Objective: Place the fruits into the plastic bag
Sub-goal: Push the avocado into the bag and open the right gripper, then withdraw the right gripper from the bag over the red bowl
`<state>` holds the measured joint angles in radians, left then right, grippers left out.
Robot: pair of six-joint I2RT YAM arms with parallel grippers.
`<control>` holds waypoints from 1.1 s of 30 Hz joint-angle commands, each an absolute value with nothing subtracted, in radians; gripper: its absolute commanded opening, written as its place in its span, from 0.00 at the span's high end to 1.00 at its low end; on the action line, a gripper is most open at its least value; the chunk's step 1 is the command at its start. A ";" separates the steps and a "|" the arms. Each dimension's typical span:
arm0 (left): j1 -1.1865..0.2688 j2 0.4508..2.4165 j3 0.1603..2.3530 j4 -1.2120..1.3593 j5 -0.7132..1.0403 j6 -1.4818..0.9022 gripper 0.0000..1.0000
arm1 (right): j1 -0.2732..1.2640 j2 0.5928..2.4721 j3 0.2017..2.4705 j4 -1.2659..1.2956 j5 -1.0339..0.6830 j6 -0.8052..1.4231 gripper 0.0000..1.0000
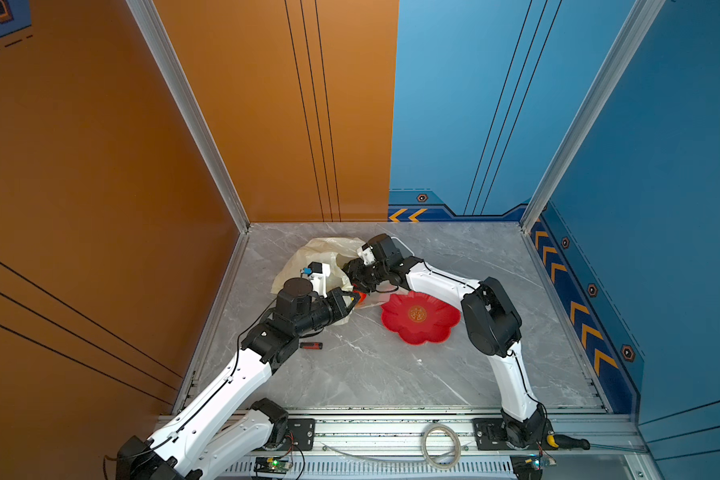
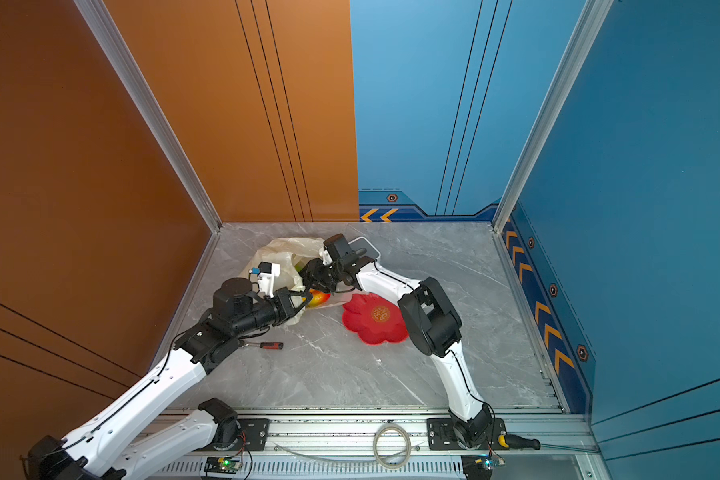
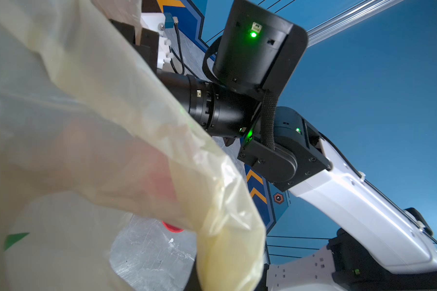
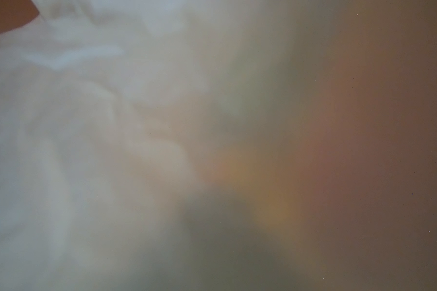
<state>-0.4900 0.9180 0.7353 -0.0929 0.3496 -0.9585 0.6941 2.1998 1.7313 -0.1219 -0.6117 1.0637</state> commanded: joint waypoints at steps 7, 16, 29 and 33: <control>-0.488 0.897 0.718 -0.074 0.360 -0.946 1.00 | 0.722 2.221 1.781 -0.020 -0.624 1.121 0.28; -0.486 0.881 0.716 -0.093 0.347 -0.945 1.00 | 0.729 2.158 1.737 0.058 -0.663 1.133 0.23; -0.477 0.862 0.716 -0.110 0.345 -0.937 1.00 | 0.729 1.934 1.669 -0.238 -0.560 0.887 0.15; -0.471 0.861 0.709 -0.106 0.353 -0.938 1.00 | 0.728 1.857 1.638 -0.313 -0.517 0.825 0.14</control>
<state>-0.4824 0.8787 0.7212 -0.1013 0.3489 -0.9581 0.7303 1.9030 1.6695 -0.1963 -0.5743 0.9176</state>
